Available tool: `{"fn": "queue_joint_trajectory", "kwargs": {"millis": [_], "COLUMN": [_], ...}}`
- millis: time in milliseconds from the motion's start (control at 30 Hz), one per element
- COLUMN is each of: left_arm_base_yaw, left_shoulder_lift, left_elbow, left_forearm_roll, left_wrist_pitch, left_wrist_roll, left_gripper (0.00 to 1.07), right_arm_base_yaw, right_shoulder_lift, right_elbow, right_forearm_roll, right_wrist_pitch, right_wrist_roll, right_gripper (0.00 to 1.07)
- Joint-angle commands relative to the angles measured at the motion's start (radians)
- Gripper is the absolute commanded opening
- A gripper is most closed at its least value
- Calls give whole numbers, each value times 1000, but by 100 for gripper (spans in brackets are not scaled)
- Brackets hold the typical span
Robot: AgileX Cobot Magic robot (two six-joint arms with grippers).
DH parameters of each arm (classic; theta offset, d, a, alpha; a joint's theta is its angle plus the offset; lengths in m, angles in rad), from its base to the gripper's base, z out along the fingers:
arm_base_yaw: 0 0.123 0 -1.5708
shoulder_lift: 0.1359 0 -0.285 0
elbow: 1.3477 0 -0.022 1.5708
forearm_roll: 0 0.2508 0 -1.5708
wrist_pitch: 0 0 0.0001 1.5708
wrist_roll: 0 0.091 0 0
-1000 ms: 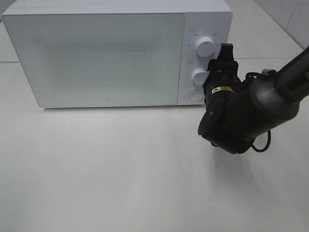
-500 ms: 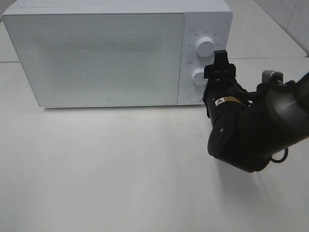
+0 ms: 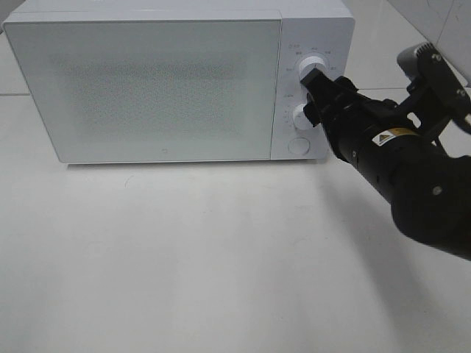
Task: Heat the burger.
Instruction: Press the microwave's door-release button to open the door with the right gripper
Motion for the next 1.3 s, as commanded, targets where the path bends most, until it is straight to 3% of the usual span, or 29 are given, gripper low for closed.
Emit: {"fn": "queue_joint_trajectory", "kwargs": {"millis": [33,67,200,367,667,867,900,1033,1100,1200,1233,1300], "left_arm_base_yaw": [-5,-5,-5,-5,-5,-5,-5,-5,-5,-5,-5,-5], "left_shoulder_lift": [-20,-20,-20,-20,-20,-20,-20,-20,-20,-20,-20,-20], "left_elbow": [1,1,1,1,1,1,1,1,1,1,1,1], "left_forearm_roll": [-2,-2,-2,-2,-2,-1,-1,-1,-1,-1,-1,-1], "left_wrist_pitch": [3,3,3,3,3,3,3,3,3,3,3,3], "left_wrist_roll": [-8,-8,-8,-8,-8,-8,-8,-8,-8,-8,-8,-8], "left_gripper": [101,101,101,101,101,101,101,101,101,101,101,101], "right_arm_base_yaw": [-3,-3,-3,-4,-5,-107,-147,-186,-215,-215,-215,-215], "right_shoulder_lift": [-108,-108,-204,-267,-312,-319,-319,-319,-319,-319,-319,-319], "right_elbow": [6,6,6,6,5,-47,-80,-127,-211,-228,-266,-278], "right_forearm_roll": [-20,-20,-6,-5,-16,-85,-143,-259,-460,-518,-623,-658], "right_wrist_pitch": [192,192,411,588,767,1045,1153,1270,1432,1477,1570,1606], "right_wrist_roll": [-435,-435,-791,-977,-1030,-1026,-1000,-920,-728,-685,-581,-543], "right_gripper": [67,67,67,67,67,67,67,67,67,67,67,67]}}
